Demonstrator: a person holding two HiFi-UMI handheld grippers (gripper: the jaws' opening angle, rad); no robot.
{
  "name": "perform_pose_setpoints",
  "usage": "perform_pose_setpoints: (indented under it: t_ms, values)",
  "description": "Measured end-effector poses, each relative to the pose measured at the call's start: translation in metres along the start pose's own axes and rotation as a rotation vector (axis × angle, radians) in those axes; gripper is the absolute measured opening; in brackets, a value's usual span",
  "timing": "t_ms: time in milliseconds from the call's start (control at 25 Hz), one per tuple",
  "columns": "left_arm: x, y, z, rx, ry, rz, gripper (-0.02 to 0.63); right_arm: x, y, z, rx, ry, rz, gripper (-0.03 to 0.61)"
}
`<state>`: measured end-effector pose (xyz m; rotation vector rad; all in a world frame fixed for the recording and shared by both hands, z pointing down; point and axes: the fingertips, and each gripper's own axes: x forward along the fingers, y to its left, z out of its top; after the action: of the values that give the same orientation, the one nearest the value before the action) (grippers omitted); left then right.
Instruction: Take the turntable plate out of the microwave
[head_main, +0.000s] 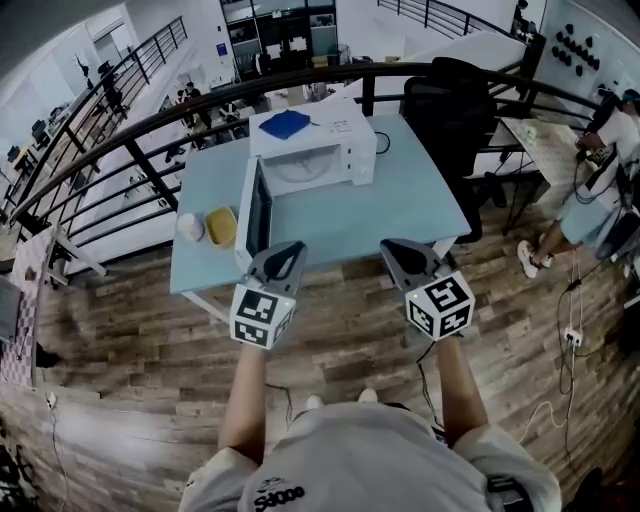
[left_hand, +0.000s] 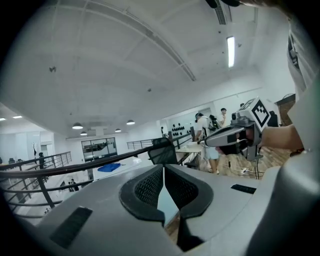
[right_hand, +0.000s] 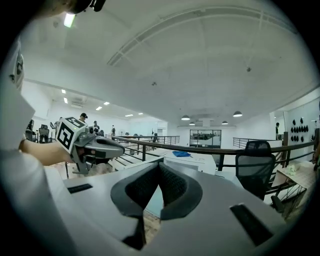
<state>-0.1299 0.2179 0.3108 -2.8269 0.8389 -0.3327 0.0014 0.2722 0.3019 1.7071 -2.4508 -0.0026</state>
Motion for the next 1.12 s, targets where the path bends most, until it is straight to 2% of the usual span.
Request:
perform_pose_setpoints:
  t_ms: [560,720,880,1120]
  values:
    - [0.057,-0.034,-0.006,-0.014,0.064,0.071,0.026,-0.009,-0.072,-0.03,0.0,0.014,0.101,0.005]
    - [0.081,-0.022,-0.008,-0.025,0.058,0.077,0.026,-0.002,-0.092,-0.032,-0.012,0.009,0.105,0.005]
    - [0.114,-0.008,-0.016,-0.035,0.061,0.049,0.026,0.014,-0.117,-0.04,-0.011,0.019,0.089,0.005]
    - [0.177,0.039,-0.027,-0.019,0.066,0.015,0.027,0.072,-0.157,-0.046,-0.011,0.045,0.07,0.005]
